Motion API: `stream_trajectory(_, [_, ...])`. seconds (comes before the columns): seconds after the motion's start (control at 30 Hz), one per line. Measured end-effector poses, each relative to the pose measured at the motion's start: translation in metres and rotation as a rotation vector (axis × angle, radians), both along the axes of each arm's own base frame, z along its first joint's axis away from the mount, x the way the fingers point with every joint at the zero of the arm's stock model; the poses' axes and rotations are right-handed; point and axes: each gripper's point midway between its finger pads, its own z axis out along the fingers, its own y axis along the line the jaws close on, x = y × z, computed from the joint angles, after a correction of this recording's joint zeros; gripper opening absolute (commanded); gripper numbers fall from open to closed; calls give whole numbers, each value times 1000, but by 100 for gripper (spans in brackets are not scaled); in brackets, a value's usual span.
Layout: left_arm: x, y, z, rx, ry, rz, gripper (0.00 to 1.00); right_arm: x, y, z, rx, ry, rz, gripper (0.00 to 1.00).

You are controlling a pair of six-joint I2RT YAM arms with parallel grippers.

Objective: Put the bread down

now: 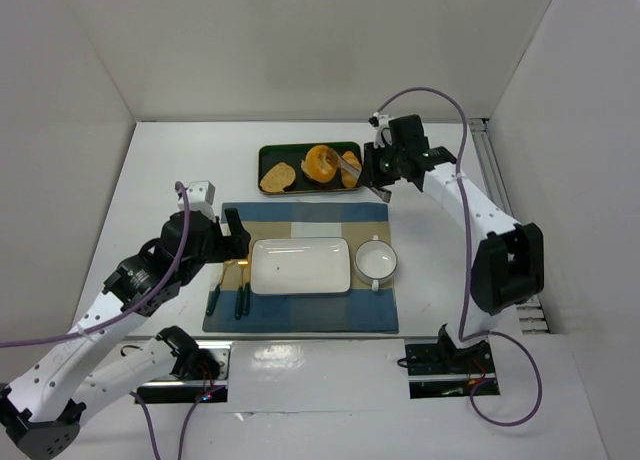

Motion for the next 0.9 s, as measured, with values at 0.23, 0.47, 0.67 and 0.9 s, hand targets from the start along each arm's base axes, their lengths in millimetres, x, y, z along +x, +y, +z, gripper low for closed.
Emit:
stream_trajectory(0.23, [1, -1, -2, -8, 10, 9, 96, -39, 15, 71, 26, -136, 35, 1])
stream_trajectory(0.47, [2, -2, -3, -5, 15, 8, 96, -72, 9, 82, 7, -128, 32, 1])
stream_trajectory(0.67, [2, -2, -3, -5, 15, 8, 96, -112, 19, 58, -34, -36, 93, 1])
stream_trajectory(0.9, [2, -2, -4, -4, 17, 8, 96, -143, 30, 39, -69, 39, 159, 1])
